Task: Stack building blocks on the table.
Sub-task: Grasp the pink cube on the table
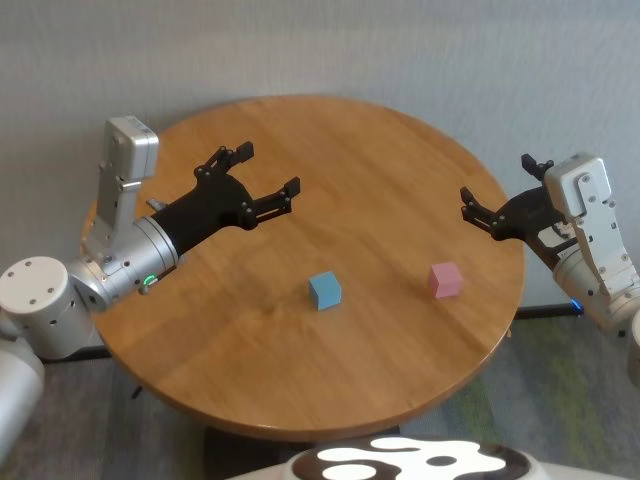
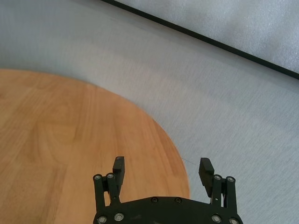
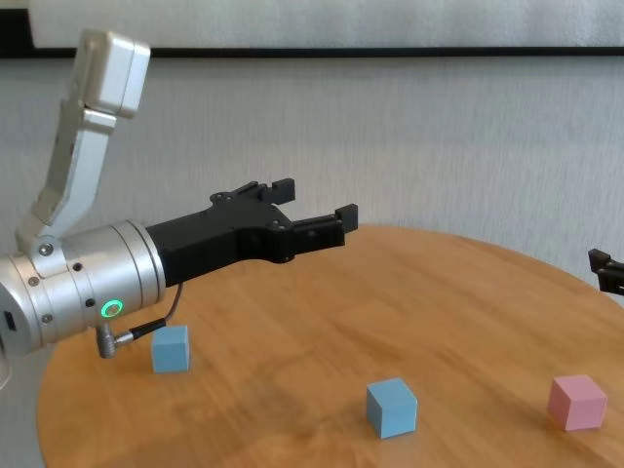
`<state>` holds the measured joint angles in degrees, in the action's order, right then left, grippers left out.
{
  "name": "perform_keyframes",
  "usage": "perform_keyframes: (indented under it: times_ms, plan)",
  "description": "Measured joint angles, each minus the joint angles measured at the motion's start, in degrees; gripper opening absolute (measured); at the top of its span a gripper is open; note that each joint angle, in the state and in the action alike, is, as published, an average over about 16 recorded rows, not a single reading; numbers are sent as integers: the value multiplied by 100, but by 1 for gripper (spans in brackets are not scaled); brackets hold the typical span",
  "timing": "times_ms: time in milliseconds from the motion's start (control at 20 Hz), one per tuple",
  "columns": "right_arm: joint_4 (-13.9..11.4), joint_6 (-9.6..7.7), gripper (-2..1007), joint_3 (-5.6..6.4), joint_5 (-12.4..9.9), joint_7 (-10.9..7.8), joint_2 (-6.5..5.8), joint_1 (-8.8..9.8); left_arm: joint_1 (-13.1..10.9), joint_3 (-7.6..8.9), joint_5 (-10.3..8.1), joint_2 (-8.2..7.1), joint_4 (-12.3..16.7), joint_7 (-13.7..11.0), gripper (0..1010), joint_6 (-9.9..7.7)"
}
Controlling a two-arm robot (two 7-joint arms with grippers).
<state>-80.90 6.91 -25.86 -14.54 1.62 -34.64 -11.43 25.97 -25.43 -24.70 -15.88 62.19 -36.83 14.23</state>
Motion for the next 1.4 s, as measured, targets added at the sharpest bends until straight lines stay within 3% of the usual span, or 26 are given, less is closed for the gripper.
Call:
perform_keyframes:
  times_ms: [1400]
  plan:
    - [0,0,1005,0,0,0,0,0,-10,0,-1,-10,12,0,1002,-9]
